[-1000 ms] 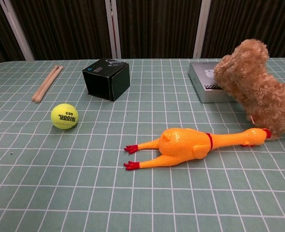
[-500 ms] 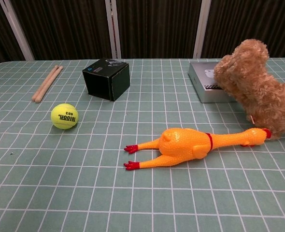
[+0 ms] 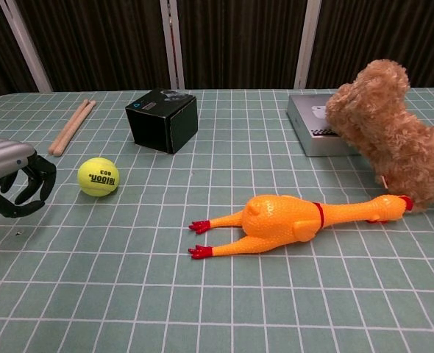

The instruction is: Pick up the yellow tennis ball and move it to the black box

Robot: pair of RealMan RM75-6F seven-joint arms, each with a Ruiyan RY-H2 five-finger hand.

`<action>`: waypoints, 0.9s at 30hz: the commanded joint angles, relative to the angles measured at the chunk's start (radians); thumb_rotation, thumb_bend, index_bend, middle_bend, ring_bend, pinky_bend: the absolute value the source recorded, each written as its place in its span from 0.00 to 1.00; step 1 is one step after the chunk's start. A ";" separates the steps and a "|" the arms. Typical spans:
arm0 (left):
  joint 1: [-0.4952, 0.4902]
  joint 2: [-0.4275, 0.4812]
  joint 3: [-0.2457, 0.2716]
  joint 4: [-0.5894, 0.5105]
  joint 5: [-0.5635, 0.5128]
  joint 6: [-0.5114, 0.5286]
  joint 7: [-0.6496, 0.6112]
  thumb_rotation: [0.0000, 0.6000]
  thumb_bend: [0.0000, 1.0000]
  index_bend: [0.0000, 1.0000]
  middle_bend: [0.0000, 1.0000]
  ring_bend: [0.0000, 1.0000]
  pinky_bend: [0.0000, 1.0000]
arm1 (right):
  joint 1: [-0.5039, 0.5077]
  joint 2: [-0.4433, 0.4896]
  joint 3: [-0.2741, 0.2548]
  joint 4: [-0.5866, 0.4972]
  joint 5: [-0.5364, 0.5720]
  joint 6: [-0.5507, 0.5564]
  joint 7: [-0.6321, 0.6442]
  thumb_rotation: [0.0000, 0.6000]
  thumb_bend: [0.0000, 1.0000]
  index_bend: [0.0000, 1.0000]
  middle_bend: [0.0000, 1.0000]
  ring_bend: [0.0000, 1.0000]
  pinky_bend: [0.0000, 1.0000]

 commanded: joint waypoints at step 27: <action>-0.139 -0.106 -0.012 0.123 -0.055 -0.125 -0.028 1.00 0.25 0.40 0.66 0.43 0.61 | 0.003 0.027 0.009 0.011 0.022 -0.009 0.063 1.00 0.40 0.00 0.00 0.00 0.00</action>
